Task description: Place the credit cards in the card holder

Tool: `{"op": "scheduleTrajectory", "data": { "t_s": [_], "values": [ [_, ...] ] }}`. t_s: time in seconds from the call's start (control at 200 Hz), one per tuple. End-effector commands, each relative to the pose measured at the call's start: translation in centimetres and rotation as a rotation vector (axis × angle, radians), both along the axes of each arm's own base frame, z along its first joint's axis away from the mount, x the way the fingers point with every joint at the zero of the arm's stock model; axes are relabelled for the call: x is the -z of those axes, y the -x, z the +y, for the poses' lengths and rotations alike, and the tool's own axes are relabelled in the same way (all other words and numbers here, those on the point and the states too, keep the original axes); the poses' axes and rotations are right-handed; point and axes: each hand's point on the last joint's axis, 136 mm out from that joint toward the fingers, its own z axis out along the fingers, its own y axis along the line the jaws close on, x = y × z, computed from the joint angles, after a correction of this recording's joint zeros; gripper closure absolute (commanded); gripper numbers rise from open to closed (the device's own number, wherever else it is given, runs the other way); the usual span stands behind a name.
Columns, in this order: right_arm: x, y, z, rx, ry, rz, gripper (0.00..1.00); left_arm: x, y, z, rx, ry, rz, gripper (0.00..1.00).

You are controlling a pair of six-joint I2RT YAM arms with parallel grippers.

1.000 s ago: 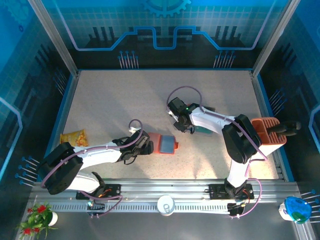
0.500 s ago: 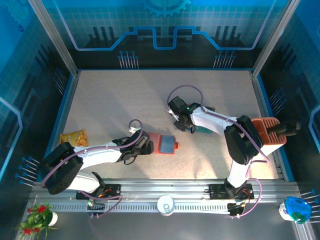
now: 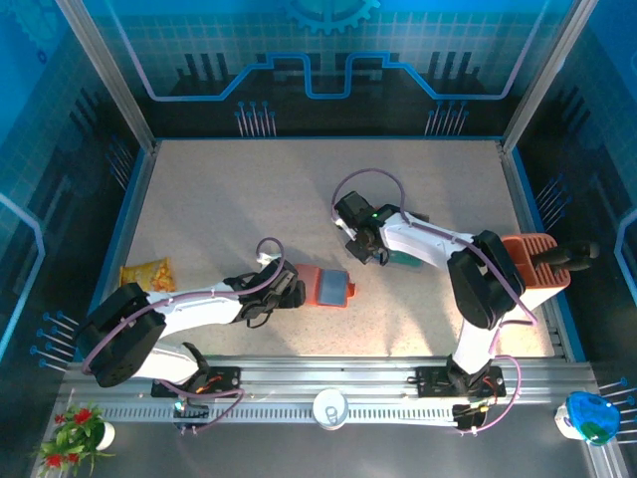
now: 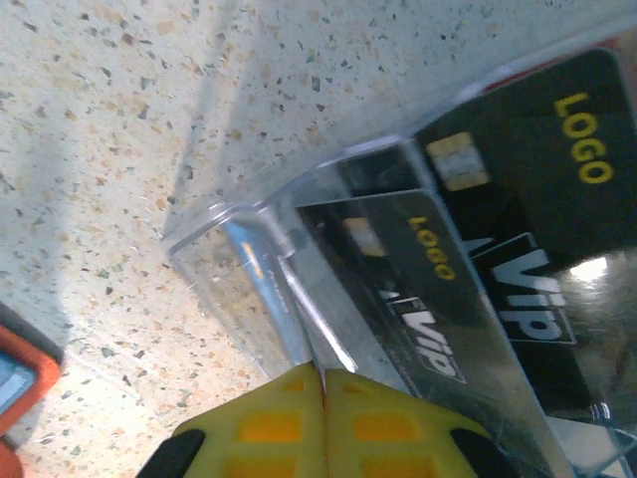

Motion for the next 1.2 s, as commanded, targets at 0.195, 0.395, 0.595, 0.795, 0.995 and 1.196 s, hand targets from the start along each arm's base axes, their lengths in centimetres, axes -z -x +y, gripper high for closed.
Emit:
{"op": "scheduleTrajectory", "data": {
  "t_s": [0.195, 0.395, 0.595, 0.795, 0.995, 1.196],
  "values": [
    [-3.0, 1.0, 1.9, -0.106, -0.065, -0.024, 1.0, 1.2, 0.6, 0.2, 0.013, -0.002, 0.029, 0.21],
    [-5.6, 1.5, 3.2, -0.13, -0.12, -0.057, 1.0, -0.7, 0.3, -0.2, 0.024, 0.022, 0.0, 0.21],
    [-8.8, 2.5, 4.8, -0.1, -0.253, -0.093, 1.0, -3.3, -0.4, -0.7, 0.049, 0.032, -0.048, 0.2],
    [-10.4, 4.1, 6.0, 0.011, -0.496, -0.095, 1.0, -4.4, -1.7, -1.2, 0.08, -0.009, -0.067, 0.19],
    [-10.1, 6.0, 6.9, 0.168, -0.797, -0.046, 1.0, -2.8, -2.5, -1.4, 0.104, -0.094, -0.027, 0.2],
    [-7.6, 7.3, 7.4, 0.315, -1.037, 0.015, 1.0, -0.7, -1.6, 0.3, 0.062, -0.162, 0.03, 0.2]
  ]
}}
